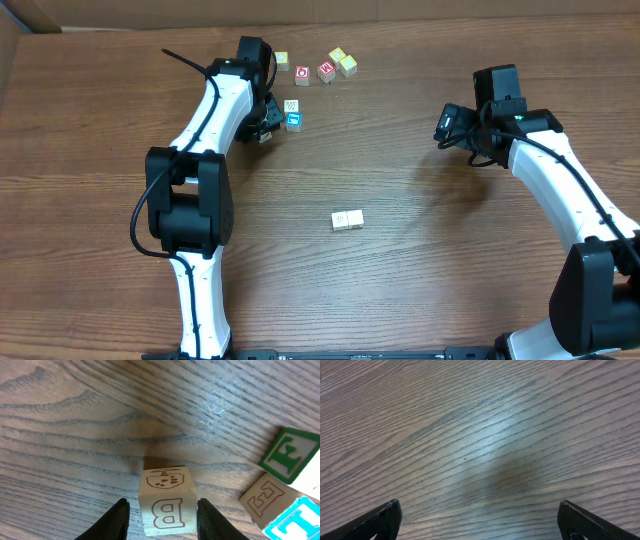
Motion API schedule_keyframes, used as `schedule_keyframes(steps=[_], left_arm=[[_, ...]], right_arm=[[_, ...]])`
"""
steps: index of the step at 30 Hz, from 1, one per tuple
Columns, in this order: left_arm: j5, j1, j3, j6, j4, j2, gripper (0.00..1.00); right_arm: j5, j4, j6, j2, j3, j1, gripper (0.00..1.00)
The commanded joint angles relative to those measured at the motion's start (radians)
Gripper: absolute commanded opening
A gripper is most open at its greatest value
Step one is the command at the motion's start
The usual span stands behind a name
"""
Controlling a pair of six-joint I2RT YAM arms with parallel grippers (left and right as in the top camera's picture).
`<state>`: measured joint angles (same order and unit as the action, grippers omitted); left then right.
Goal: Flip 4 blocks
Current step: 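Grasp the white B block with the left gripper and lift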
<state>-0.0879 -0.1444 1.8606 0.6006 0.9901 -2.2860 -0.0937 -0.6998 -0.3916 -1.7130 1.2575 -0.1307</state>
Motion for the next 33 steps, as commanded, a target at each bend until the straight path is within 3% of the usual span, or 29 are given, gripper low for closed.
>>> schedule_keyframes(steps=[1,13,27,33], left_arm=[[-0.016,-0.009,-0.027,0.005,-0.007,-0.016,0.37],[-0.016,-0.006,0.003,-0.136,-0.043,-0.006,0.34],[-0.015,-0.006,0.008,-0.137,-0.026,-0.006,0.31],[-0.016,-0.006,0.027,-0.138,0.009,0.006,0.22]], right_arm=[[-0.010,0.002,0.003,0.006,0.010,0.002,1.00],[-0.010,0.002,0.003,0.006,0.010,0.002,1.00],[-0.010,0.002,0.003,0.006,0.010,0.002,1.00],[-0.011,0.002,0.003,0.006,0.010,0.002,1.00]])
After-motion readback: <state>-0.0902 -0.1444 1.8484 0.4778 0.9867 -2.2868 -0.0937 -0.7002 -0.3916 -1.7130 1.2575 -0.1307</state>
